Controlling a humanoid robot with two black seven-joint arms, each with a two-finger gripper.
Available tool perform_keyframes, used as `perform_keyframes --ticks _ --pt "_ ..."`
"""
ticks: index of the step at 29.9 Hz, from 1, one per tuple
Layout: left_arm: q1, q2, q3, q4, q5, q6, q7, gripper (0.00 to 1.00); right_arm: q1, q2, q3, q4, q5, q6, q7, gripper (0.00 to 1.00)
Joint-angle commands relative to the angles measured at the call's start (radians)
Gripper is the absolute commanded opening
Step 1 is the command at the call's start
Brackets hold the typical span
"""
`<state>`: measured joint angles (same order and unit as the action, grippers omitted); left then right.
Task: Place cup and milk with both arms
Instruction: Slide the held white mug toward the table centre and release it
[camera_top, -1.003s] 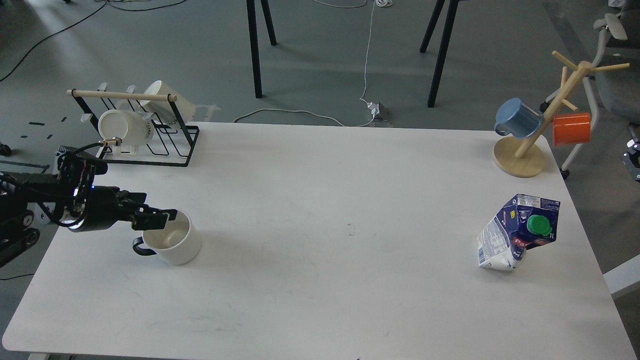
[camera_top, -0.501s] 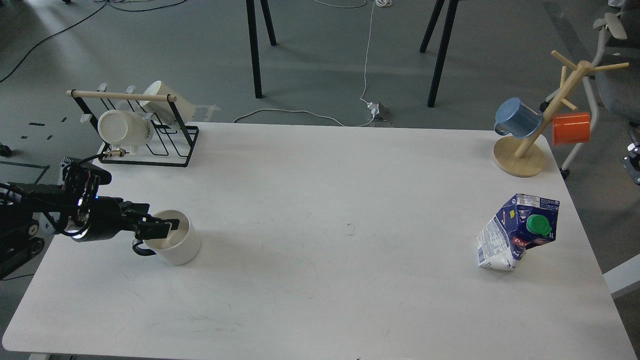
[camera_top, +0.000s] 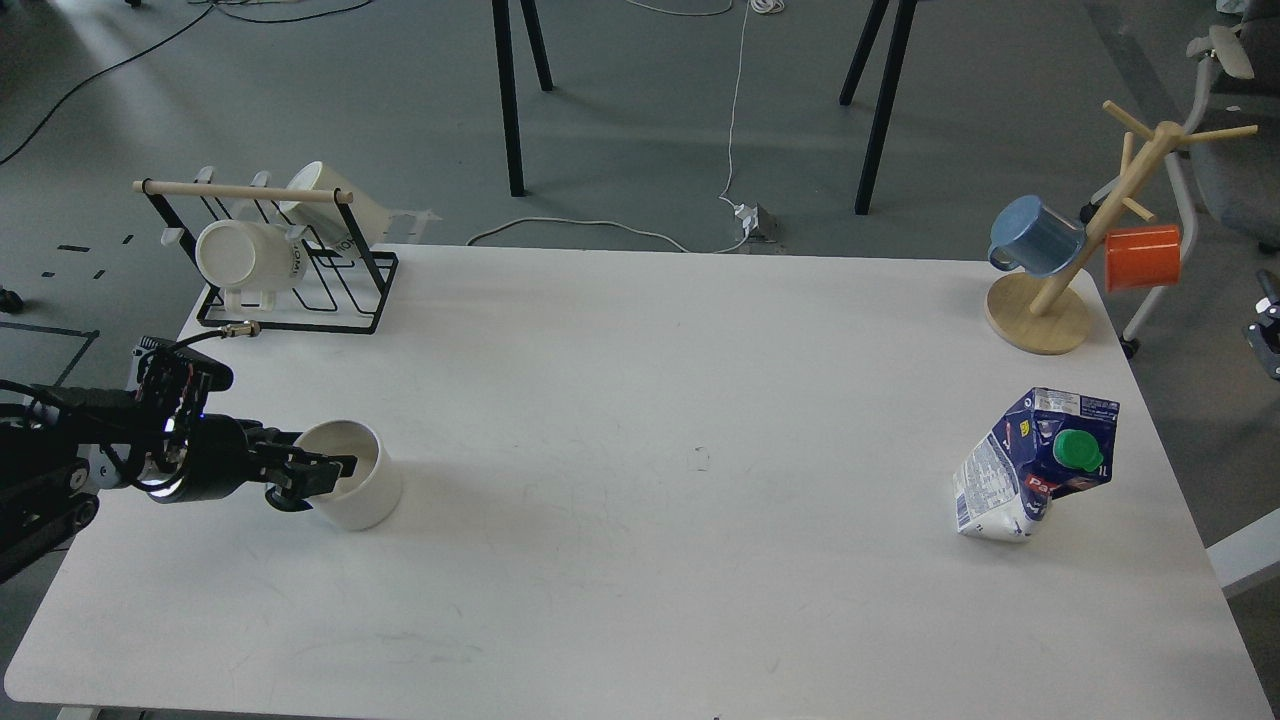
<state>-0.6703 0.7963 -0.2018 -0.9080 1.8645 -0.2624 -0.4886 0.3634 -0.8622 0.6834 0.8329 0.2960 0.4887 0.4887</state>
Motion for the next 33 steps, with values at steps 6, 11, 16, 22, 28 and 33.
perform_keyframes --ticks 6,11,16,22,28,33 --pt "0.000 -0.011 0.045 0.003 0.027 0.181 0.000 0.00 -0.004 -0.001 -0.001 0.000 0.000 0.000 0.000 0.97" --pt "0.000 -0.008 0.051 -0.002 0.027 0.190 0.000 0.00 -0.009 -0.001 -0.001 0.000 0.000 0.000 0.000 0.97" --pt "-0.018 -0.011 0.041 -0.012 0.027 0.189 0.000 0.00 -0.020 -0.001 0.001 0.000 0.000 0.000 0.000 0.97" --pt "-0.129 -0.054 0.038 -0.045 0.018 0.146 0.000 0.00 -0.020 -0.005 0.011 0.000 0.008 0.000 0.000 0.97" --pt "-0.158 -0.302 0.039 0.052 0.021 0.072 0.000 0.00 -0.020 -0.006 0.031 -0.001 0.014 0.000 0.000 0.97" --pt "-0.144 -0.423 0.051 0.133 0.030 0.074 0.000 0.00 -0.020 -0.009 0.031 -0.001 0.014 0.000 0.000 0.97"
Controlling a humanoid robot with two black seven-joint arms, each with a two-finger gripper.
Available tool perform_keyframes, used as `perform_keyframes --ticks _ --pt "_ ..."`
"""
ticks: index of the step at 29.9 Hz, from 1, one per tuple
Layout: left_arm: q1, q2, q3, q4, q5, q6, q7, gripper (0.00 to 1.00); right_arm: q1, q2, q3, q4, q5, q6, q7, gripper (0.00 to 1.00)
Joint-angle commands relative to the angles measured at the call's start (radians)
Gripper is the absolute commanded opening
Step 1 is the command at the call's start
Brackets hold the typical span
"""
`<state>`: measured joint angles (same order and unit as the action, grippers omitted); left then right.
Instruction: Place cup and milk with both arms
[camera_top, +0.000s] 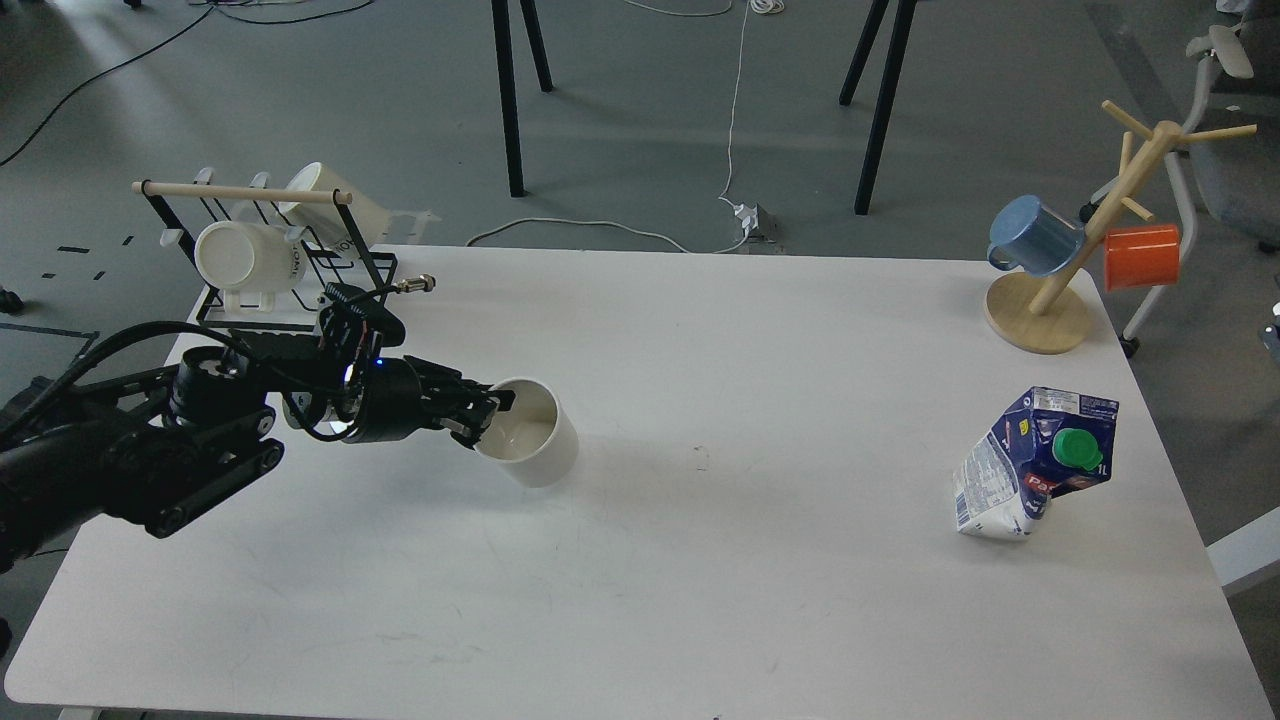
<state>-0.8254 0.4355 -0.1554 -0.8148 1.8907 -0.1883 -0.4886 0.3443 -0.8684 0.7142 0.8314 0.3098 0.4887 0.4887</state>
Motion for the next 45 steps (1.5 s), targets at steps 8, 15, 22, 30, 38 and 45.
perform_keyframes --ticks 8,15,22,30,38,45 --pt "0.020 -0.084 0.000 0.029 -0.002 -0.005 0.000 0.00 -0.001 -0.004 0.002 0.000 0.000 0.000 0.000 0.97" --pt "0.018 -0.089 -0.010 -0.006 -0.007 -0.028 0.000 0.00 -0.001 -0.001 -0.001 0.000 0.000 0.000 0.000 0.97" --pt "0.022 -0.109 -0.019 -0.050 -0.019 -0.049 0.000 0.13 -0.002 -0.001 -0.002 -0.015 0.000 0.000 0.000 0.97" --pt "0.023 -0.100 -0.019 -0.087 -0.123 -0.057 0.000 0.50 -0.011 0.000 -0.004 -0.015 0.000 0.000 0.000 0.97" --pt "0.026 -0.086 -0.052 -0.090 -0.217 -0.072 0.000 0.70 -0.019 -0.001 0.001 -0.011 0.026 0.000 0.000 0.97" --pt "0.040 0.003 -0.257 -0.092 -0.704 -0.300 0.000 0.81 -0.184 -0.121 -0.002 0.086 0.117 0.000 0.000 0.97"
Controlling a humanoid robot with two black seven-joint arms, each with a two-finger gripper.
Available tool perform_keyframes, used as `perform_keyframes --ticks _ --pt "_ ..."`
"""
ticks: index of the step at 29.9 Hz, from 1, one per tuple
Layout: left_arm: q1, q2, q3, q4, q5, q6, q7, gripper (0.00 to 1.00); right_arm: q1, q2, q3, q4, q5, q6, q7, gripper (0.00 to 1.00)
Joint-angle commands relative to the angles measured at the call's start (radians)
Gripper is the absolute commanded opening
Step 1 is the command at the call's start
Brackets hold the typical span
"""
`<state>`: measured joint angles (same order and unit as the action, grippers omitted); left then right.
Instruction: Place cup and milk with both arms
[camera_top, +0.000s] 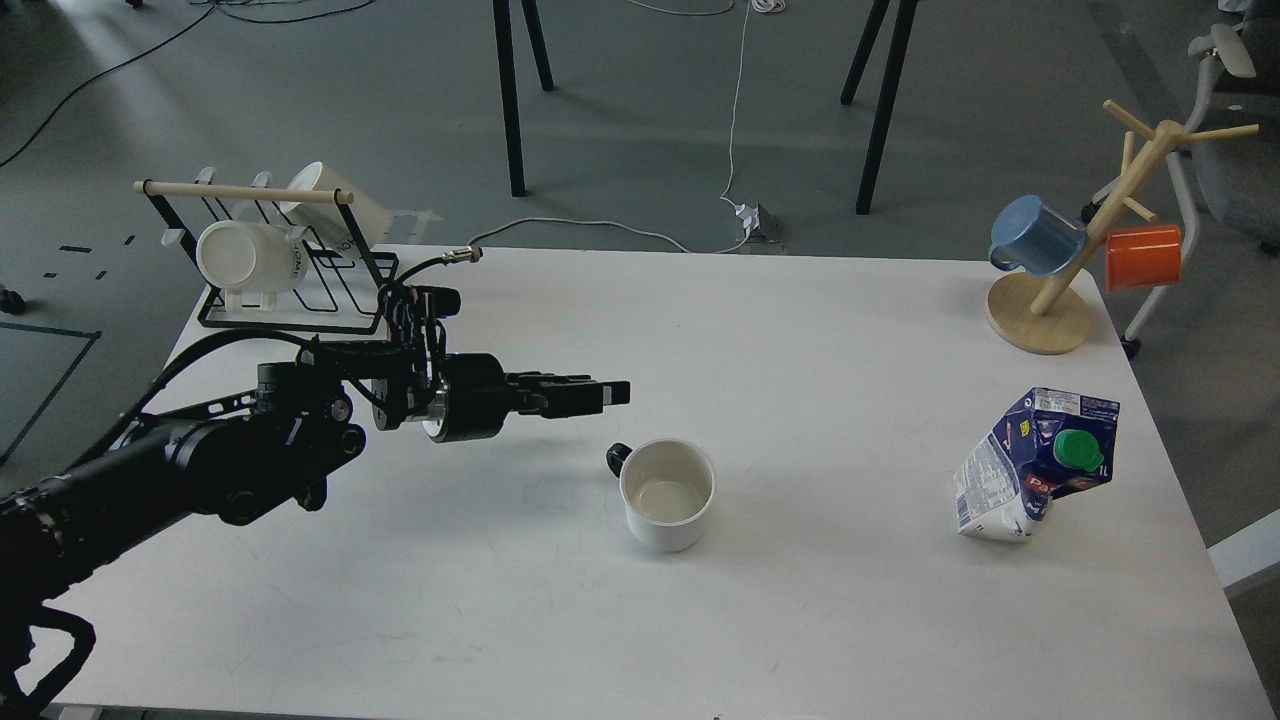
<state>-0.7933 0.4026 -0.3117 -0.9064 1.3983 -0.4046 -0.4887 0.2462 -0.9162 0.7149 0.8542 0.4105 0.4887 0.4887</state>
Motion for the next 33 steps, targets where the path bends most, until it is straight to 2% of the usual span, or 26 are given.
perform_keyframes --ticks 1,4,8,10,17,26,33 --pt "0.026 0.054 -0.148 0.000 -0.314 -0.084 0.000 0.82 -0.138 -0.098 0.000 0.089 0.027 0.000 0.000 0.97" --pt "0.084 0.094 -0.243 0.020 -0.588 -0.084 0.000 0.86 -0.280 -0.115 -0.003 0.112 0.129 0.000 0.000 0.99" --pt "0.103 0.142 -0.262 0.040 -0.746 -0.084 0.000 0.89 -0.413 -0.104 -0.005 0.248 0.154 0.000 0.000 0.99" --pt "0.120 0.153 -0.276 0.041 -0.824 -0.084 0.000 0.89 -0.430 -0.070 -0.006 0.328 0.145 0.000 0.000 0.99" --pt "0.129 0.199 -0.291 0.041 -0.966 -0.084 0.000 0.91 -0.432 0.034 -0.011 0.451 0.048 0.000 0.000 0.99" --pt "0.172 0.194 -0.288 0.044 -0.963 -0.084 0.000 0.93 -0.463 0.144 -0.014 0.468 -0.024 0.000 0.000 0.99" --pt "0.178 0.191 -0.287 0.063 -0.964 -0.084 0.000 0.94 -0.446 0.215 -0.014 0.414 -0.035 0.000 0.000 0.99"
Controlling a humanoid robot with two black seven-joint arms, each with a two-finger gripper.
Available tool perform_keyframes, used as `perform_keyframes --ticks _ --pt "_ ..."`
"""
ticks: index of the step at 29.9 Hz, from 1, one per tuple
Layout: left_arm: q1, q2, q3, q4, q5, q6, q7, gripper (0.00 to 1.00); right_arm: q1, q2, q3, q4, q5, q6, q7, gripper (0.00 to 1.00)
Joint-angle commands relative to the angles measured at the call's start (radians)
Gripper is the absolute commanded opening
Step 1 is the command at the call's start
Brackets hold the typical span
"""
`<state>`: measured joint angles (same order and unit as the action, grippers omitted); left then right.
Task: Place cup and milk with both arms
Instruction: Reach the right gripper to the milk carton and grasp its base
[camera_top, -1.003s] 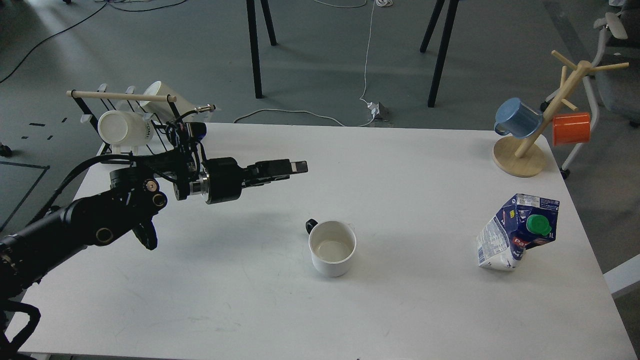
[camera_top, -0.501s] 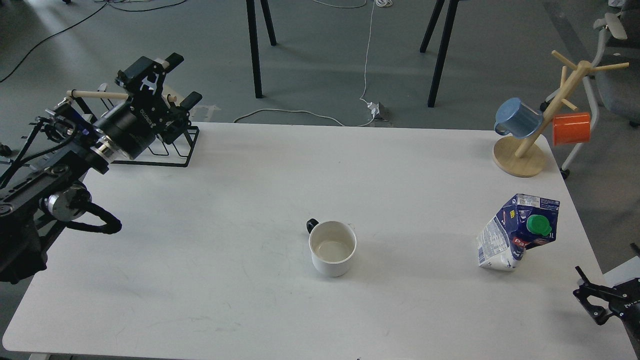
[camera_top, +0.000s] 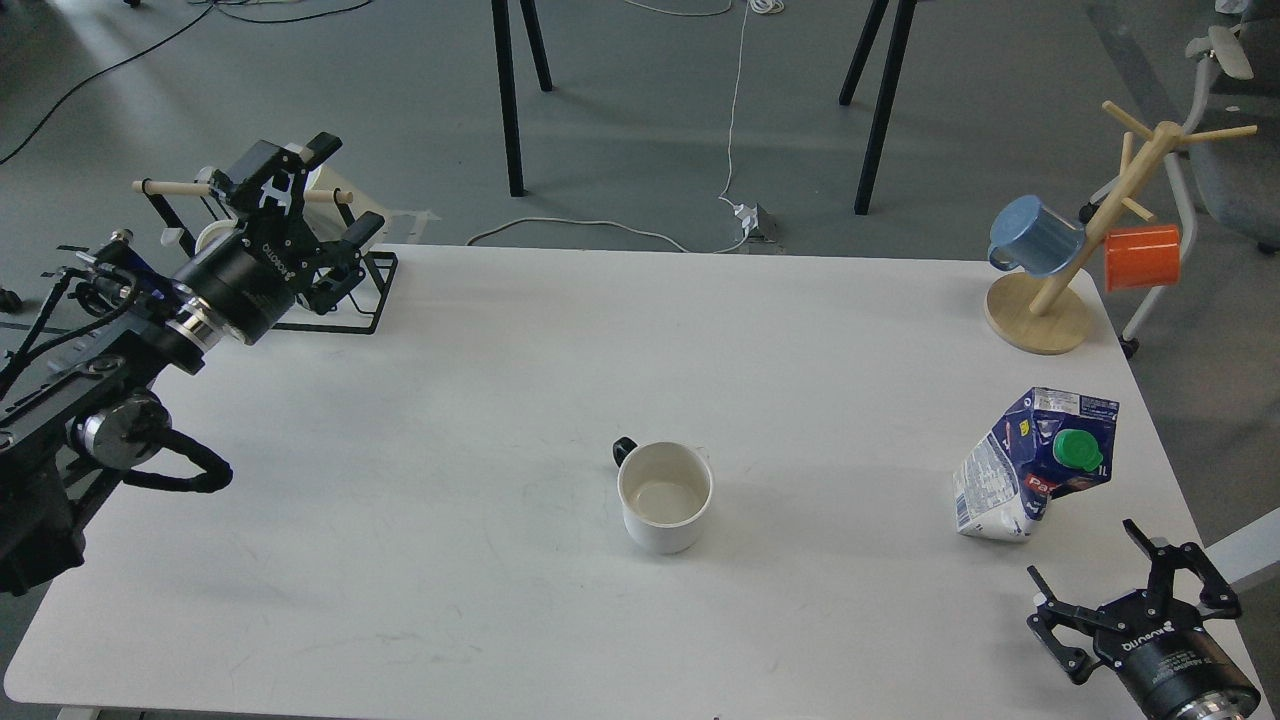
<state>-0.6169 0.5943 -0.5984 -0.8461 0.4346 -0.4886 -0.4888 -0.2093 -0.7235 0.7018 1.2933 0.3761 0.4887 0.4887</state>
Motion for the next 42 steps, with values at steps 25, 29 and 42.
perform_keyframes --ticks 25,29,42 --pt "0.016 -0.011 0.008 0.056 0.003 0.000 0.000 0.94 0.102 0.194 0.008 -0.081 0.001 0.000 0.000 0.99" --pt "0.016 -0.013 0.009 0.067 0.004 0.000 0.000 0.94 0.116 0.199 0.016 -0.101 0.009 0.000 0.000 0.99" --pt "0.014 -0.045 0.012 0.125 0.004 0.000 0.000 0.94 0.179 0.297 -0.001 -0.196 0.009 0.000 0.000 0.92"
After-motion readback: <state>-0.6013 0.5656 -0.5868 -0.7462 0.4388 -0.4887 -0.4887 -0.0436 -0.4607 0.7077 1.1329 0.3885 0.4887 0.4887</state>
